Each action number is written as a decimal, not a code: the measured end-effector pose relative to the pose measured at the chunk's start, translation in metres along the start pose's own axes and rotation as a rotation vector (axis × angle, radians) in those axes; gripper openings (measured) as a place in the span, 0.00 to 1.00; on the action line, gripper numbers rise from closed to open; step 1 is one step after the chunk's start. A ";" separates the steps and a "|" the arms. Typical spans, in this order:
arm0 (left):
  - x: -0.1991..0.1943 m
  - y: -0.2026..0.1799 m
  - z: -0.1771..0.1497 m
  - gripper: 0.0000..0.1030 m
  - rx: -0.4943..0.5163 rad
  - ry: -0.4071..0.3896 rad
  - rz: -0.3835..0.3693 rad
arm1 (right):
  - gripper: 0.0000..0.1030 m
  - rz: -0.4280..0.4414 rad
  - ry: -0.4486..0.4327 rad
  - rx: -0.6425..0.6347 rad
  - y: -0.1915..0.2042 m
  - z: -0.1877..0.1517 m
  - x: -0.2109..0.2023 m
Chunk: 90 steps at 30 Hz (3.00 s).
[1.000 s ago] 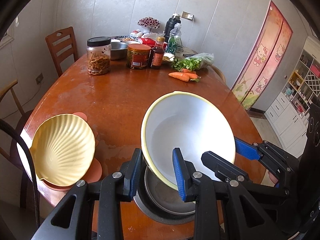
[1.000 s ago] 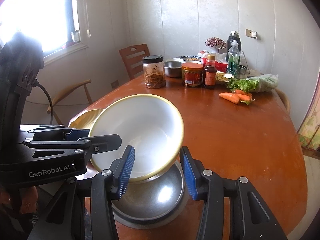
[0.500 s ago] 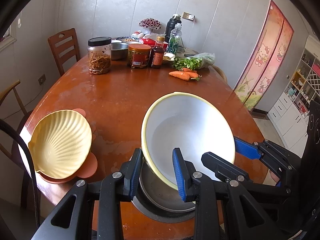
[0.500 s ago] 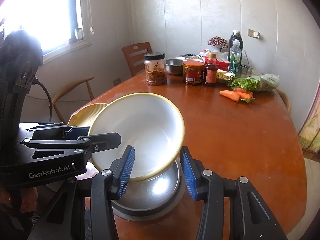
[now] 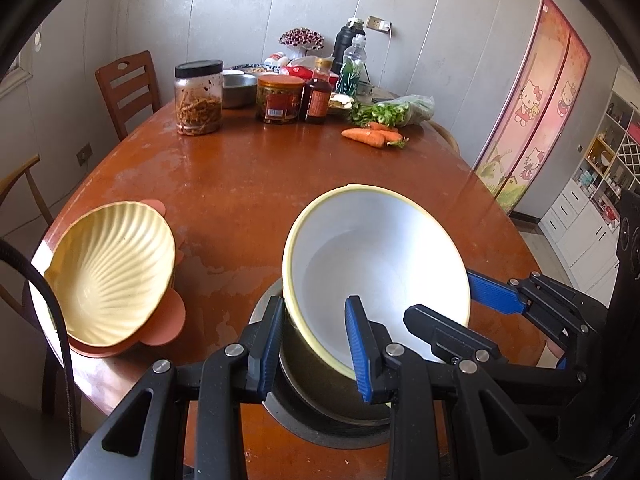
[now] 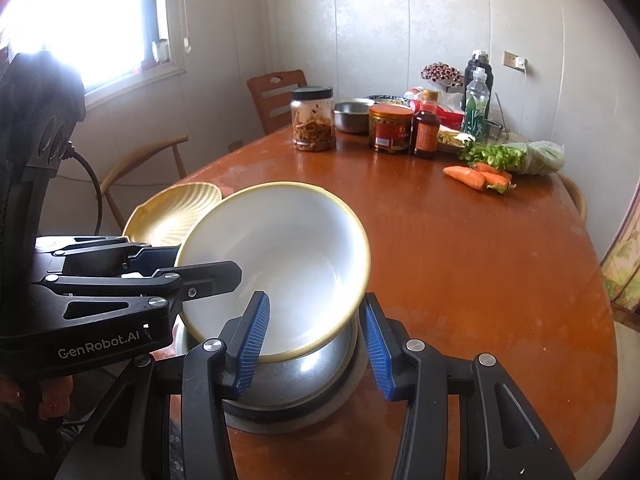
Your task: Organize plates and bowls
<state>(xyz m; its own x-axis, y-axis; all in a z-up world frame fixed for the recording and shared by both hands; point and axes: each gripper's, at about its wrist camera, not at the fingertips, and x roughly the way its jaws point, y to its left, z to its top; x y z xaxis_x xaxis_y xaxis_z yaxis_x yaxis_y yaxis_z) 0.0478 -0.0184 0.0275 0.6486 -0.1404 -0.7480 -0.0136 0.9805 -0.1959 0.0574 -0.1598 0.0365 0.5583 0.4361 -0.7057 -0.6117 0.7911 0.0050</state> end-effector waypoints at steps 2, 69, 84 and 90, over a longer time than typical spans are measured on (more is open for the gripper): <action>0.003 0.000 -0.002 0.30 0.004 0.004 0.002 | 0.48 0.002 0.011 0.007 -0.001 -0.002 0.003; -0.003 0.016 -0.024 0.48 -0.013 -0.002 -0.009 | 0.73 -0.018 0.005 0.063 -0.007 -0.023 -0.001; -0.013 0.022 -0.031 0.56 -0.031 -0.018 0.004 | 0.74 -0.026 0.001 0.074 -0.007 -0.031 -0.006; -0.014 0.024 -0.034 0.60 -0.041 -0.015 -0.012 | 0.76 -0.027 0.001 0.090 -0.009 -0.036 -0.007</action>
<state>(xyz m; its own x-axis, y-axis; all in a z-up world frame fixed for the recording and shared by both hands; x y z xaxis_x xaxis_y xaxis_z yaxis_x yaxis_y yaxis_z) 0.0125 0.0023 0.0117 0.6601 -0.1499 -0.7361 -0.0367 0.9723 -0.2309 0.0393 -0.1853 0.0158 0.5731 0.4141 -0.7072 -0.5439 0.8377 0.0497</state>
